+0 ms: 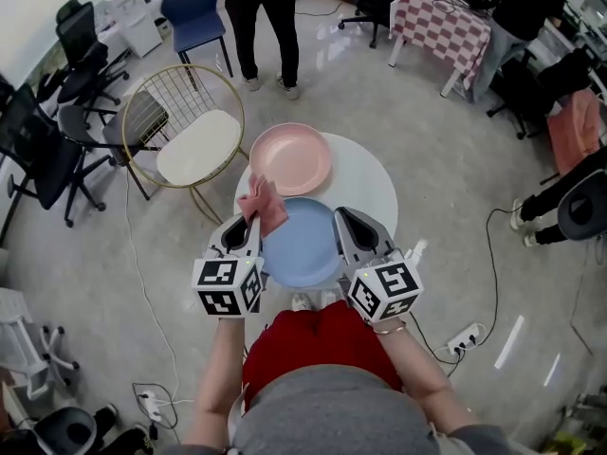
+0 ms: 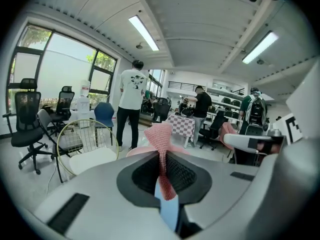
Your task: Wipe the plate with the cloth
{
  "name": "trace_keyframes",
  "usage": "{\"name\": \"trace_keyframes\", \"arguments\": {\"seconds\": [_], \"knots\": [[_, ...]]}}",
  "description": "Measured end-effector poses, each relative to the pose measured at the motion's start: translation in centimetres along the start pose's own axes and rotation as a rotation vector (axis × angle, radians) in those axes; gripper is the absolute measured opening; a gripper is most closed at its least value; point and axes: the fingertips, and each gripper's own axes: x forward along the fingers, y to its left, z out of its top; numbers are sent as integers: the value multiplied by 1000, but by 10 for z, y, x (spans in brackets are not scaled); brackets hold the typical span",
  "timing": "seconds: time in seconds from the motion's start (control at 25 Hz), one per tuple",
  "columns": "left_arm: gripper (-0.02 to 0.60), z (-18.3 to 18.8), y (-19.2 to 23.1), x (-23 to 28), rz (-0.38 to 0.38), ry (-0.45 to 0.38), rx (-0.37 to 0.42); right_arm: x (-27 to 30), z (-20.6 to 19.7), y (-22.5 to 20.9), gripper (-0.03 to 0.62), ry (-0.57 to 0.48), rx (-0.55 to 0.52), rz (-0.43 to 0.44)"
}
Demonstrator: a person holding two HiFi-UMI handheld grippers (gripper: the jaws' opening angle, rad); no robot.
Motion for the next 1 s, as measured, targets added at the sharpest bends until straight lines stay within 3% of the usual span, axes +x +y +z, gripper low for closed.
{"name": "trace_keyframes", "arguments": {"seconds": [0.6, 1.0], "knots": [[32, 26, -27, -24, -24, -161, 42, -16, 21, 10, 29, -59, -38, 48], [32, 37, -51, -44, 15, -227, 55, -39, 31, 8, 28, -66, -79, 87]]}}
